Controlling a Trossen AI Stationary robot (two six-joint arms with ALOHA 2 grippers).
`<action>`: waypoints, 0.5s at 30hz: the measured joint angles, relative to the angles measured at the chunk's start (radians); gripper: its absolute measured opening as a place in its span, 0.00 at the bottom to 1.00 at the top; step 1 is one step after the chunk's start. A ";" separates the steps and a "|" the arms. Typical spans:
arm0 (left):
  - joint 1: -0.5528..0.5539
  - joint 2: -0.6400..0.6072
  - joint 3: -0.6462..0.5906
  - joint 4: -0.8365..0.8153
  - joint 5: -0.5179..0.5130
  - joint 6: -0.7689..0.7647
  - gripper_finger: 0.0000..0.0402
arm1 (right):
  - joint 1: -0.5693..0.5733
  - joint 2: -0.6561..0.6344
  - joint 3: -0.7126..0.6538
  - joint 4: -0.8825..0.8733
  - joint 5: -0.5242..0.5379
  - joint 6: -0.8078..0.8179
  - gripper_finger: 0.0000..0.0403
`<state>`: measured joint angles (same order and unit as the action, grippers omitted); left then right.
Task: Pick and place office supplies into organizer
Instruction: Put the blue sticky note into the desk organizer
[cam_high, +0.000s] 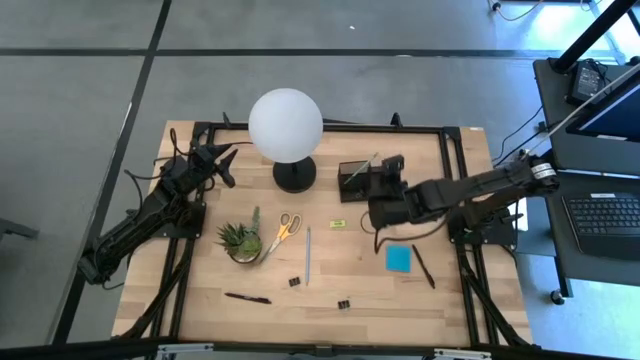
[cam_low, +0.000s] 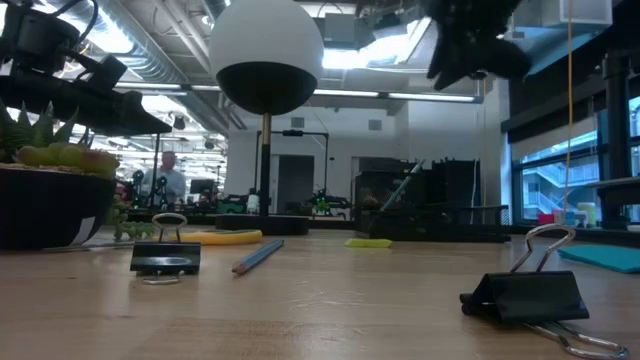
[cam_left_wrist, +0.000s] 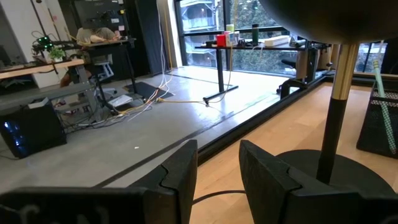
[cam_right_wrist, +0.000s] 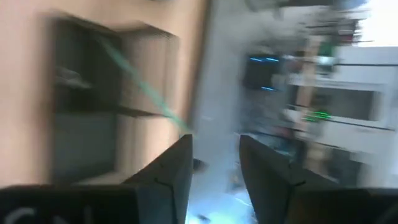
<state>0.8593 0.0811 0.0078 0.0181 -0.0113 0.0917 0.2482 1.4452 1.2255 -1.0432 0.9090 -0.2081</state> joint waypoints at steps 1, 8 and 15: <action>0.000 0.000 0.000 0.000 0.000 0.000 0.28 | 0.018 0.000 0.000 -0.007 -0.049 0.044 0.33; 0.000 0.000 0.000 0.000 0.000 0.000 0.28 | 0.098 0.000 0.000 -0.018 -0.302 0.322 0.33; 0.000 0.000 0.000 0.000 0.000 0.000 0.28 | 0.133 0.000 -0.004 -0.029 -0.442 0.465 0.33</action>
<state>0.8593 0.0812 0.0077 0.0180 -0.0109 0.0917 0.3812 1.4456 1.2217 -1.0718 0.4666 0.2573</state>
